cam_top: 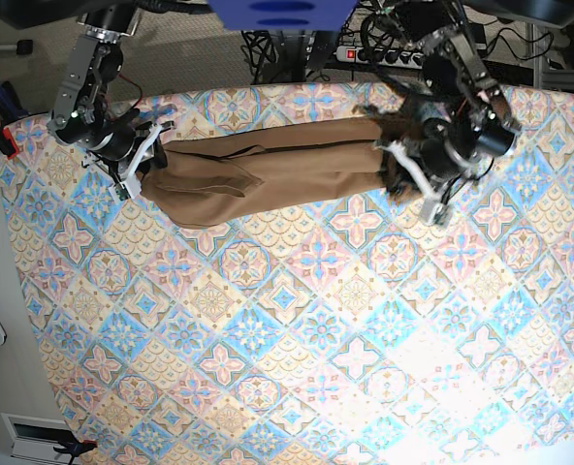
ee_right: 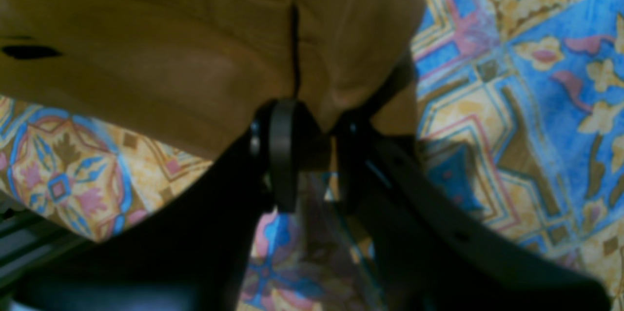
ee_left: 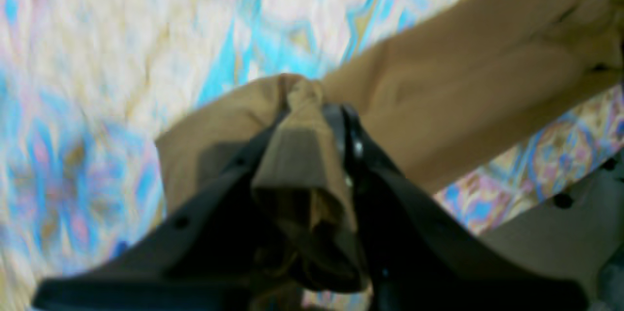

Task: Layout the t-shirt on the table in an organized manner, then fold the t-shirt properly
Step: 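Carry the shirt end with the left gripper toward the right gripper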

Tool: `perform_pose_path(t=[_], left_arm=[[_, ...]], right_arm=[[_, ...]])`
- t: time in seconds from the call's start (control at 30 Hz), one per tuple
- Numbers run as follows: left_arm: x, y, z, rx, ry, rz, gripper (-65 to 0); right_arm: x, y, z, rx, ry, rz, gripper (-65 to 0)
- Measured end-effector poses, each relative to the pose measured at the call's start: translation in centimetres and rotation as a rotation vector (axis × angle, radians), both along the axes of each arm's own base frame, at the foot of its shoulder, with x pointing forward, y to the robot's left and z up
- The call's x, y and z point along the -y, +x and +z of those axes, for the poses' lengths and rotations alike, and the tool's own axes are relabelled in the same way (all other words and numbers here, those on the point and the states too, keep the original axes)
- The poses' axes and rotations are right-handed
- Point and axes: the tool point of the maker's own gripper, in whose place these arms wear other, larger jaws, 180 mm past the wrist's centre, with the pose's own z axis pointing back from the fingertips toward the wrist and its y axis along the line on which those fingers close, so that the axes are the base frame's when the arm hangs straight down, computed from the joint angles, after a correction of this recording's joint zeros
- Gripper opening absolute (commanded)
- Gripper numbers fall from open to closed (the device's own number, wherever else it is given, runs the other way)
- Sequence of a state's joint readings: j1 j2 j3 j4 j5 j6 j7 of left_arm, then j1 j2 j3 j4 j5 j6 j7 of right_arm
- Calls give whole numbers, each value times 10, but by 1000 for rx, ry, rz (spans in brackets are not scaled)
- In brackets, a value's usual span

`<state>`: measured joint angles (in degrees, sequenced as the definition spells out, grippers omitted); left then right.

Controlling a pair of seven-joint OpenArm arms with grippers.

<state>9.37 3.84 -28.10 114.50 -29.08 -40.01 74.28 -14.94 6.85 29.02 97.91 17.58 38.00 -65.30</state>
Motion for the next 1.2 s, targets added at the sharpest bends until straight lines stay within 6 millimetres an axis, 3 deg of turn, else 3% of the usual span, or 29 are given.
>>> perform_pose_path(t=[0.07, 0.2, 0.33, 0.4, 0.57, 0.7, 0.83, 0.97, 1.13, 1.2], left_arm=[[19, 3, 5, 19, -30, -57, -650], [36, -1, 4, 11, -37, -109, -650], [57, -8, 2, 4, -50, -175, -650], [58, -11, 0, -6, -52, -176, -650], [60, -3, 6, 29, -60, -177, -650], [81, 6, 20, 102, -103, -217, -650], [104, 0, 22, 105, -111, -297, -650], [107, -1, 21, 101, -119, -303, -650], [106, -4, -3, 28, -107, -293, -650], [111, 0, 1, 55, -143, -284, -650]], right_arm=[[-1, 0, 0, 0, 6, -4, -520], [-2, 5, 1, 3, 5, -5, -520], [-2, 29, 12, 49, -3, -3, -520], [-4, 37, 17, 77, 7, -4, -520], [-2, 27, 10, 39, -9, -2, -520], [-2, 32, 14, 59, -4, -3, -520], [-2, 30, 13, 52, -5, -3, -520], [-2, 30, 13, 52, -5, -3, -520], [-2, 29, 12, 49, -6, -3, -520], [-2, 29, 12, 49, -5, -3, -520]])
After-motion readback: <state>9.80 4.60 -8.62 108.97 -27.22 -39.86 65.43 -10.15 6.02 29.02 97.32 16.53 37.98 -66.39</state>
